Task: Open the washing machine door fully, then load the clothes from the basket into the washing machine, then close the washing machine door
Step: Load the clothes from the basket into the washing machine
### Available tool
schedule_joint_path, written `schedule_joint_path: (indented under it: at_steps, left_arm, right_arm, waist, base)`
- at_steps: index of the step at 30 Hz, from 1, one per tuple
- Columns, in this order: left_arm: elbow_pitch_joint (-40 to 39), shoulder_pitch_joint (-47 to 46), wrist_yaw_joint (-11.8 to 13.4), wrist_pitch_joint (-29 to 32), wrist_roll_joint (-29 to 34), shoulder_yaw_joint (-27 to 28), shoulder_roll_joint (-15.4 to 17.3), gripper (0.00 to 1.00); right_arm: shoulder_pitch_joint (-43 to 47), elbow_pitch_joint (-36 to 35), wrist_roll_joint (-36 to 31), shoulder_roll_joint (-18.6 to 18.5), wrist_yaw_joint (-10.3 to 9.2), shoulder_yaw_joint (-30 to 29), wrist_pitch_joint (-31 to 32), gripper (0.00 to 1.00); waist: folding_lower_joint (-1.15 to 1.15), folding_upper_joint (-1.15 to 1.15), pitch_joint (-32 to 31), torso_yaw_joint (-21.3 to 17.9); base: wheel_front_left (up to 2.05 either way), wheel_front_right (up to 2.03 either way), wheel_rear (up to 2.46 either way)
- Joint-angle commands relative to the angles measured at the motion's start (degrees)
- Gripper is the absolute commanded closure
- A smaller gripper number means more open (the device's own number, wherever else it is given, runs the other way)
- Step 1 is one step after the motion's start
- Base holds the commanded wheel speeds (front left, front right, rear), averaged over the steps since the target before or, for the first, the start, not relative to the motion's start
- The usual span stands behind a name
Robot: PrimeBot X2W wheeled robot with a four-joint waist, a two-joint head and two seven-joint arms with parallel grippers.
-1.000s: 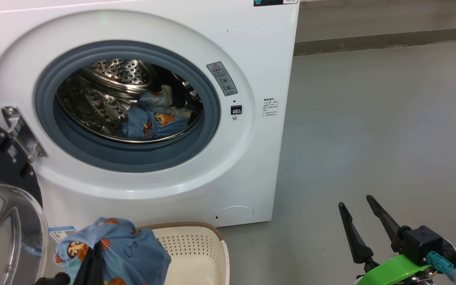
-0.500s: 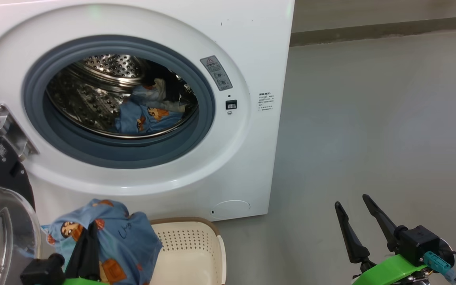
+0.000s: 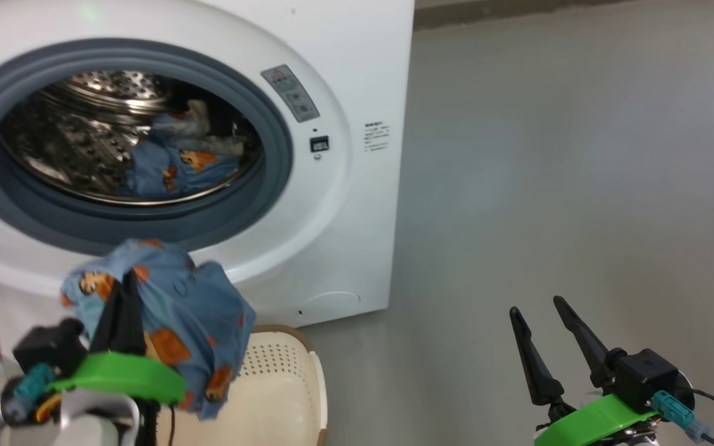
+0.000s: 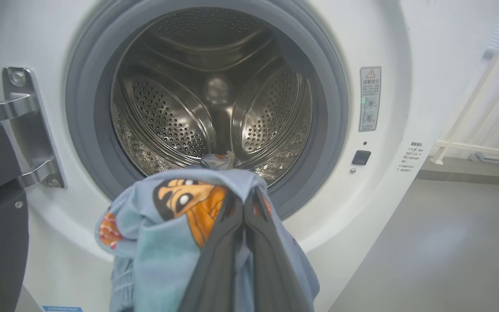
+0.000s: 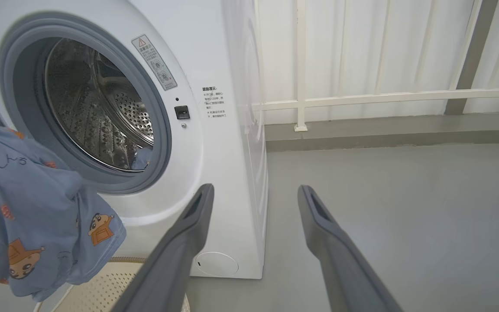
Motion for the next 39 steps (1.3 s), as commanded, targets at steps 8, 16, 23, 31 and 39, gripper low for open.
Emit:
schedule_joint_path:
  at_steps: [8,16,23,31,39]
  left_arm:
    - [5.6,-16.0,0.0,-1.0,-0.8,6.2,4.7,1.00]
    - [12.9,-24.9,0.4,-1.2,-0.6,10.4,8.8,1.00]
    - [17.7,-32.5,0.0,-1.3,-0.3,15.1,12.2,1.00]
    - [24.0,-39.3,-1.5,-1.3,3.2,15.9,15.6,1.00]
    - [28.0,-47.4,-3.3,-1.3,5.5,16.3,19.0,1.00]
  right_arm:
    - [-4.3,-2.8,-0.5,1.0,0.09,2.7,-0.3,0.00]
    - [-5.9,-4.4,1.5,1.1,0.09,4.9,-0.3,0.00]
    - [-8.4,-6.8,3.3,1.1,0.09,7.5,-0.3,0.00]
    - [-10.5,-9.4,3.9,1.1,0.09,9.9,-0.3,0.00]
    - [-10.1,-10.9,4.3,1.1,0.09,11.3,-0.3,0.00]
  waist:
    - [0.00,0.00,8.1,-8.7]
    - [0.00,0.00,13.4,-13.6]
    - [0.00,0.00,19.9,-16.3]
    - [0.00,0.00,26.3,-17.7]
    - [0.00,0.00,30.7,-18.7]
  base:
    - [0.00,0.00,0.00]
    - [0.00,0.00,0.00]
    - [0.00,0.00,0.00]
    - [0.00,0.00,0.00]
    - [0.00,0.00,0.00]
